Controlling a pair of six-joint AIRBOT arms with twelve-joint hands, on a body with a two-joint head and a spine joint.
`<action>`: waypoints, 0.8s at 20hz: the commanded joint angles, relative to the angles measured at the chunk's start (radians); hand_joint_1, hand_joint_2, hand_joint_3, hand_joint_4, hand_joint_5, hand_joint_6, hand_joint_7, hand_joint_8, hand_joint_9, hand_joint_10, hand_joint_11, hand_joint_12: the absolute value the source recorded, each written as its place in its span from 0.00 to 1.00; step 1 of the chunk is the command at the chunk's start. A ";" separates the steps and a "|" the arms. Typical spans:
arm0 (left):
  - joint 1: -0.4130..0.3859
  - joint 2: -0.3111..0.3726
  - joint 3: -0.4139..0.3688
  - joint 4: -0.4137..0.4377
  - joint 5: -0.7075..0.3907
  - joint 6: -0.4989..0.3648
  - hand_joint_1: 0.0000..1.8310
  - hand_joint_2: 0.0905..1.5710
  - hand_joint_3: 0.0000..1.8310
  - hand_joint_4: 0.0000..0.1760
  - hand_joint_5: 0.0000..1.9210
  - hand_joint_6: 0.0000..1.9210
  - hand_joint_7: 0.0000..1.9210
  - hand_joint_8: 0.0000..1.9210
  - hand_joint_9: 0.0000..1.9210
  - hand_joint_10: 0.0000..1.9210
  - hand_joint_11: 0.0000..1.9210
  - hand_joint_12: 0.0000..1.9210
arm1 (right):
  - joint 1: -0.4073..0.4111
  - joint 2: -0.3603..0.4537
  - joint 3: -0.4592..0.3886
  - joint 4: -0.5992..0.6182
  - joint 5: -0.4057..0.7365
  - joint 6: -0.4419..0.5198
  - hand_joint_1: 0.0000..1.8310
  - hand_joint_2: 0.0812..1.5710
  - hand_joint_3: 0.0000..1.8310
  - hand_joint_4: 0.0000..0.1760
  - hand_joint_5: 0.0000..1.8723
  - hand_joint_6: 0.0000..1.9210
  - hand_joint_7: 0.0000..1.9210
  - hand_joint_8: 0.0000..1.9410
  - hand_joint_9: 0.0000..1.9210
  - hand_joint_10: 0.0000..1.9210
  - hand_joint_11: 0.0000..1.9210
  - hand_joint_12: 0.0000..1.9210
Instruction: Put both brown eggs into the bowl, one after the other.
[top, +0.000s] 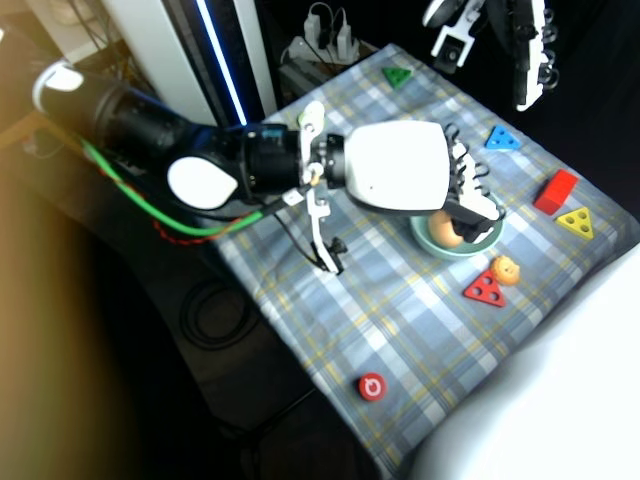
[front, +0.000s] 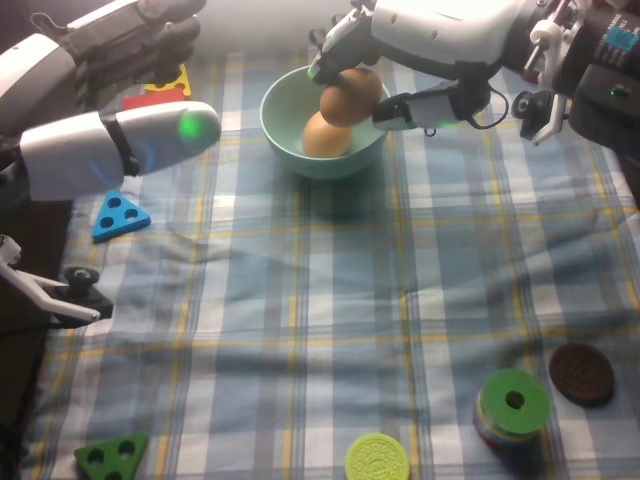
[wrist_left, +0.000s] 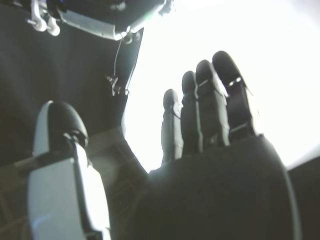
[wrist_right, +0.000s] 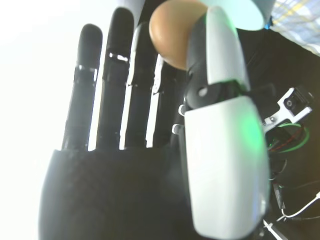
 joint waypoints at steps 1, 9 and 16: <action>-0.013 -0.002 0.003 0.004 -0.128 -0.015 0.38 0.57 0.00 0.49 0.18 0.00 0.17 0.00 0.17 0.00 0.00 0.50 | 0.019 0.006 0.001 0.025 0.110 -0.004 0.66 0.66 0.00 0.02 0.40 0.06 0.42 0.30 0.49 0.09 0.25 0.66; -0.007 -0.002 0.002 -0.003 -0.137 -0.025 0.38 0.57 0.00 0.45 0.18 0.00 0.18 0.00 0.17 0.00 0.00 0.50 | 0.019 0.006 -0.013 0.025 0.106 -0.004 0.66 0.64 0.00 0.29 0.35 0.00 0.37 0.00 0.41 0.01 0.21 0.54; -0.008 0.012 0.000 -0.006 -0.217 -0.054 0.38 0.58 0.00 0.32 0.18 0.00 0.17 0.00 0.16 0.00 0.00 0.49 | 0.006 0.154 -0.090 0.117 0.278 -0.004 0.54 0.65 0.00 0.13 0.34 0.00 0.38 0.00 0.42 0.01 0.21 0.64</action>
